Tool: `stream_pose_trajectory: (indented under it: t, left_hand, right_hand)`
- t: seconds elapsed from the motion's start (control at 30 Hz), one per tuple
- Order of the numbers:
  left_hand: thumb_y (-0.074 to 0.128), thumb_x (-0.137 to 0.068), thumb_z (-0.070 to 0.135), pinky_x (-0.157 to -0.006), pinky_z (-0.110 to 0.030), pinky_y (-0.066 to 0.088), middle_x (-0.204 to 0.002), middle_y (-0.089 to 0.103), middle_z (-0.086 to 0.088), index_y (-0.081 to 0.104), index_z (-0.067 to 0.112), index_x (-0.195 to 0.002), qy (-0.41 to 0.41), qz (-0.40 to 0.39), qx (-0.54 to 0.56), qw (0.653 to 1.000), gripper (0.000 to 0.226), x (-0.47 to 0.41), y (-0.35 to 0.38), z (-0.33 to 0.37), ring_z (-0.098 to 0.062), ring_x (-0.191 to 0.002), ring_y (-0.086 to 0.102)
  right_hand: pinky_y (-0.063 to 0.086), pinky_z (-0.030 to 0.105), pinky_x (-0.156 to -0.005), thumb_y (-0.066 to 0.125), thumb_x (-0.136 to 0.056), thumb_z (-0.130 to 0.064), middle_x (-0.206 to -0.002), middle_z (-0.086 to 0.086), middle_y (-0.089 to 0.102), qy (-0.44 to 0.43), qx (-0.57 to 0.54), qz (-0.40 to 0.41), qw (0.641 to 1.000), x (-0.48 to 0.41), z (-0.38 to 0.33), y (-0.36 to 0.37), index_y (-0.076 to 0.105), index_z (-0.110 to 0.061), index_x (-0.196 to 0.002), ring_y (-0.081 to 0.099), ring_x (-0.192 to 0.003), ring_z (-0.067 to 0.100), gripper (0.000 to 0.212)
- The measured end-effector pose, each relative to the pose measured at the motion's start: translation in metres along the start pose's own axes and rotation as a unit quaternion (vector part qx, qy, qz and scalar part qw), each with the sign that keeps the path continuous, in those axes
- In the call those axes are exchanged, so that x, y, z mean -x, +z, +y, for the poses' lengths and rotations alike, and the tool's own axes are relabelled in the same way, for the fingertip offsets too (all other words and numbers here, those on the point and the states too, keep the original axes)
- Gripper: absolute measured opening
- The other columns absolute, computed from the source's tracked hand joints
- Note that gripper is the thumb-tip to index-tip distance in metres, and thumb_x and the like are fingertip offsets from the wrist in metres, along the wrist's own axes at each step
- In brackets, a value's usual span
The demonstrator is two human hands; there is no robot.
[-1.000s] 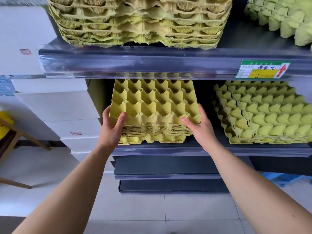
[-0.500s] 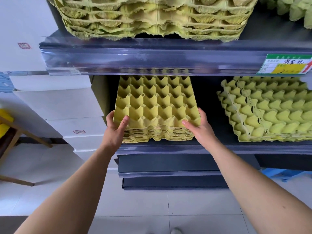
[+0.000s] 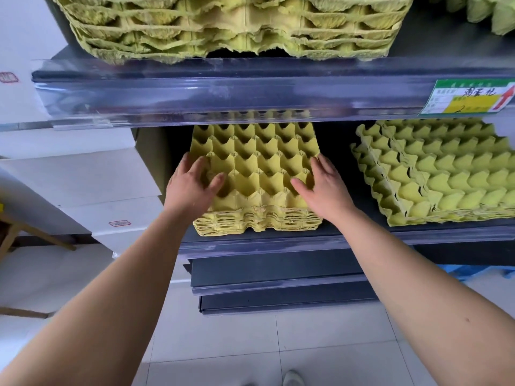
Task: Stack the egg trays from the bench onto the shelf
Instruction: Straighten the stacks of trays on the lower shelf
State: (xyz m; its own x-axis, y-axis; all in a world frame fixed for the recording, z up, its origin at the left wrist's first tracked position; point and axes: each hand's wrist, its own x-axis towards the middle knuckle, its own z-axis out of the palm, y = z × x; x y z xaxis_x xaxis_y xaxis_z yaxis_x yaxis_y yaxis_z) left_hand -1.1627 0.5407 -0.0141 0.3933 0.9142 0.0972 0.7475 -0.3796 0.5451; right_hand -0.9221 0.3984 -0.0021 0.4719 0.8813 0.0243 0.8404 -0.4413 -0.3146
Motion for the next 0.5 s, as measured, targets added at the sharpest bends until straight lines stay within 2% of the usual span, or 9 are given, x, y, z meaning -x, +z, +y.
stream_pose_trajectory:
  t: [0.07,0.13,0.2,0.27,0.37,0.5]
  left_hand:
    - [0.034,-0.085,0.075,-0.119,-0.044,0.010,-0.162,0.006,-0.008,0.019,0.032,-0.152,0.030,-0.036,-0.129,0.991,0.080,-0.013,-0.002,0.011,-0.026,-0.148,0.007]
    - [0.026,-0.083,0.079,-0.120,-0.045,0.002,-0.162,-0.002,-0.007,0.009,0.036,-0.153,0.067,-0.069,-0.188,0.977,0.083,-0.023,0.000,0.020,-0.025,-0.149,-0.003]
    - [0.020,-0.084,0.079,-0.119,-0.047,0.000,-0.162,-0.006,-0.009,0.004,0.041,-0.152,0.077,-0.108,-0.219,0.967,0.079,-0.028,0.004,0.024,-0.027,-0.149,0.002]
    - [0.015,-0.084,0.079,-0.118,-0.047,0.000,-0.161,-0.007,-0.010,0.001,0.045,-0.151,0.073,-0.127,-0.238,0.960,0.076,-0.031,0.007,0.026,-0.029,-0.148,0.012]
    - [0.013,-0.083,0.080,-0.119,-0.047,0.004,-0.162,-0.002,-0.009,0.003,0.045,-0.150,0.076,-0.118,-0.252,0.957,0.076,-0.029,0.010,0.025,-0.029,-0.145,0.022]
    - [0.012,-0.085,0.078,-0.118,-0.047,0.004,-0.162,-0.002,-0.008,0.003,0.044,-0.151,0.076,-0.112,-0.264,0.955,0.074,-0.026,0.015,0.024,-0.028,-0.144,0.024]
  right_hand:
    - [0.003,0.038,-0.119,0.024,-0.093,-0.065,-0.159,0.016,0.001,0.005,0.072,-0.005,0.997,-0.009,-0.007,0.001,0.009,-0.012,-0.152,0.001,-0.147,0.027,0.081]
    - [0.002,0.042,-0.119,0.019,-0.093,-0.065,-0.158,0.020,-0.001,0.006,0.117,0.009,0.993,-0.013,-0.011,0.005,0.008,-0.013,-0.152,-0.002,-0.146,0.031,0.079]
    - [-0.001,0.044,-0.119,0.018,-0.093,-0.064,-0.157,0.019,-0.010,-0.013,0.143,0.019,0.989,-0.017,-0.010,0.006,0.005,-0.016,-0.152,-0.007,-0.146,0.031,0.077]
    - [-0.005,0.041,-0.117,0.017,-0.094,-0.063,-0.158,0.013,-0.016,-0.034,0.135,-0.013,0.990,-0.021,-0.007,0.004,-0.002,-0.023,-0.152,-0.012,-0.146,0.026,0.072]
    - [-0.003,0.037,-0.116,0.017,-0.095,-0.062,-0.159,0.010,-0.007,-0.031,0.110,-0.063,0.991,-0.022,-0.006,0.003,-0.006,-0.028,-0.151,-0.016,-0.145,0.019,0.070]
    - [-0.002,0.038,-0.116,0.019,-0.095,-0.061,-0.159,0.010,0.001,-0.022,0.104,-0.074,0.992,-0.022,-0.007,0.006,-0.004,-0.029,-0.152,-0.017,-0.145,0.019,0.069]
